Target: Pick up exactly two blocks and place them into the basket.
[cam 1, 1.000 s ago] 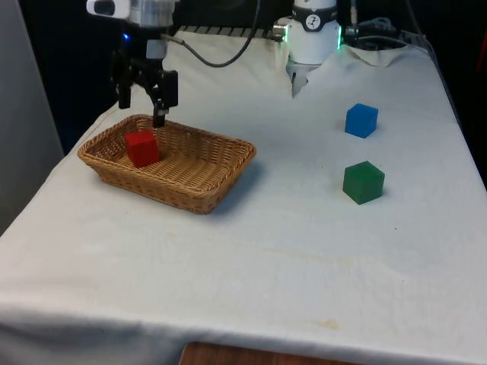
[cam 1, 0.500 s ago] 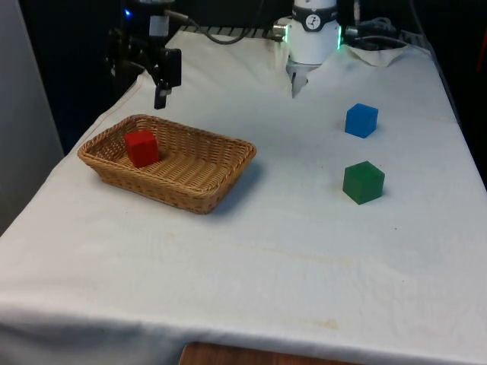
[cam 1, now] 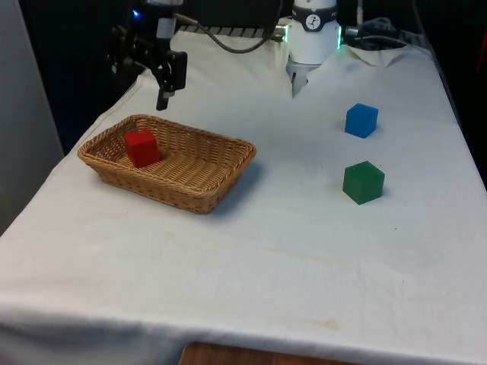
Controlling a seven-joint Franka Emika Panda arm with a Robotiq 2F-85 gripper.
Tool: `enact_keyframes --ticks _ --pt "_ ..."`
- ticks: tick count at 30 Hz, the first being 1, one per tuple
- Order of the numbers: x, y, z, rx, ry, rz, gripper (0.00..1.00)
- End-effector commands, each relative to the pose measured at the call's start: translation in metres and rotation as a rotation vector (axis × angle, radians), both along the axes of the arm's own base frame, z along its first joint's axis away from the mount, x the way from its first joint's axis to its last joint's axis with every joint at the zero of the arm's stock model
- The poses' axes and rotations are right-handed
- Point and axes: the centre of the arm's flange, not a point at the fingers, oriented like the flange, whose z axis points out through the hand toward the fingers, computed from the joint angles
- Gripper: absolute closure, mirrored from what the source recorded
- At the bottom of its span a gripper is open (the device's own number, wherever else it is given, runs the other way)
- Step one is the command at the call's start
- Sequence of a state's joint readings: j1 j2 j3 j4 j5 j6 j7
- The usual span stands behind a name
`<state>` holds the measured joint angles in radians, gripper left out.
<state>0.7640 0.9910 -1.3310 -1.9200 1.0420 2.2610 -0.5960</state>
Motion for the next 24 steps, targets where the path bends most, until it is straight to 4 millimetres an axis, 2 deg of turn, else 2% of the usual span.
enact_keyframes --ticks 1,7,13,14,17,21,24 --pt "-0.001 0.003 0.000 -0.026 0.008 -0.003 0.00" --pt "0.002 0.007 -0.001 -0.047 0.017 0.010 0.00" --pt "0.005 0.020 0.004 -0.096 0.031 0.027 0.00" --pt "0.006 0.017 0.000 -0.087 0.029 0.027 0.00" --pt "0.007 0.029 0.010 -0.099 0.025 0.048 0.00" --pt "0.012 0.032 0.012 -0.100 0.017 0.058 0.00" --pt "0.011 0.042 0.020 -0.107 0.018 0.081 0.00"
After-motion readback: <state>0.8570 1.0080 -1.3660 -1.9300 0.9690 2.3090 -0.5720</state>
